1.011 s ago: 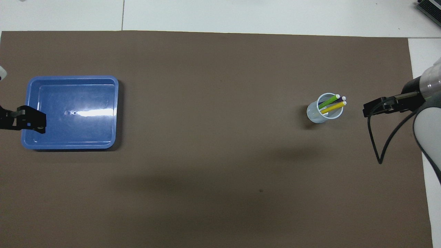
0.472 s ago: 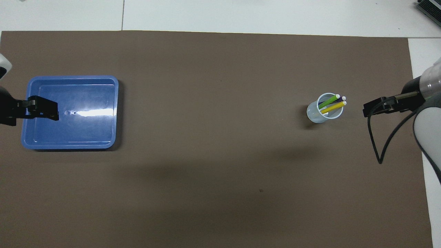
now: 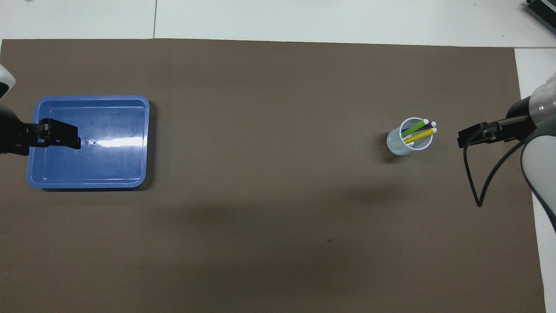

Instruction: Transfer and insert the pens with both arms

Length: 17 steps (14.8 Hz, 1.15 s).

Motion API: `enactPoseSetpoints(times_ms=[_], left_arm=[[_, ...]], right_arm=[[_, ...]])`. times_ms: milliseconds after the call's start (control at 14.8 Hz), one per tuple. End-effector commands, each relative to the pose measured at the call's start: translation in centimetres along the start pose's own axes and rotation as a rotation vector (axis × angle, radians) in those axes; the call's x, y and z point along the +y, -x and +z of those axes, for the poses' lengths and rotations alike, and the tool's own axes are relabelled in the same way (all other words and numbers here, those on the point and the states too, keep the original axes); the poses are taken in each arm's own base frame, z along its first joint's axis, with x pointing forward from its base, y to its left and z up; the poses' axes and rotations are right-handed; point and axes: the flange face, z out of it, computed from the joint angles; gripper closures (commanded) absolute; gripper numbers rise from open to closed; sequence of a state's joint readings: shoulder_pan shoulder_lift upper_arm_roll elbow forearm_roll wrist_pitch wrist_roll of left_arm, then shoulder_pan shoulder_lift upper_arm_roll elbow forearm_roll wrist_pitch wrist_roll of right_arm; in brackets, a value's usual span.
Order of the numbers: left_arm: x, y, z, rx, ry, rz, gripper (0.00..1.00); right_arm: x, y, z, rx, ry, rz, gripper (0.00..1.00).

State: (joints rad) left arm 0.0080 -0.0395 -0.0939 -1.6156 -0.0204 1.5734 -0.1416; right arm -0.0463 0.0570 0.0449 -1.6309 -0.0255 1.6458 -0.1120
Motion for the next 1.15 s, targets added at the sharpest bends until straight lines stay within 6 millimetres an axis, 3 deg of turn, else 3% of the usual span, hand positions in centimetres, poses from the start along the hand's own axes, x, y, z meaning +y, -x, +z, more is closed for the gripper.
enactPoseSetpoints(times_ms=[0,1079], left_arm=[[0.25,0.77,0.06,0.004,0.01,0.017,0.0],[0.18,0.53,-0.01,0.02,0.011,0.017,0.0]], right_arm=[[-0.16,0.66,-0.04,-0.007,-0.016,0.014,0.0],[-0.05,0.38,-0.1,0.015,-0.016,0.015,0.0]])
